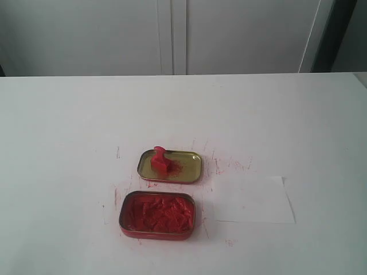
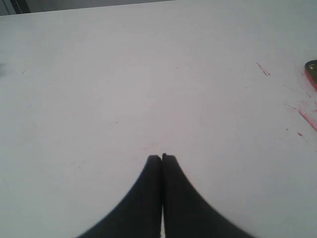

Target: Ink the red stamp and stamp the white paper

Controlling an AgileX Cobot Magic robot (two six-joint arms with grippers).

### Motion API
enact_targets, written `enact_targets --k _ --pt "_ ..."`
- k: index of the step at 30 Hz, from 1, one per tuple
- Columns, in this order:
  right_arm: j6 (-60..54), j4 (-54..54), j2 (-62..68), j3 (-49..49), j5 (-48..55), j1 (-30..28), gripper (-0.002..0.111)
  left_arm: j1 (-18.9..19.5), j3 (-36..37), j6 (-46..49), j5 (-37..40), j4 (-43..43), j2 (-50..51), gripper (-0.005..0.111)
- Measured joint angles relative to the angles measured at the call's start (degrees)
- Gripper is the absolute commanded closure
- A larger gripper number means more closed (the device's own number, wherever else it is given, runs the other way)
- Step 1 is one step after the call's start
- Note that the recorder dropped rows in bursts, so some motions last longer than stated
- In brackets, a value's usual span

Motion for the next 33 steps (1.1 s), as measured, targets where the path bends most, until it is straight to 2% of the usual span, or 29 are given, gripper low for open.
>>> enact_targets --k 27,33 --pt "0.0 0.0 0.0 0.0 0.0 0.0 0.108 0.0 0.0 0.0 0.0 0.0 0.0 0.107" --pt "0.0 0.0 0.0 0.0 -5.24 0.0 0.108 0.0 0.0 0.0 0.0 0.0 0.0 0.107"
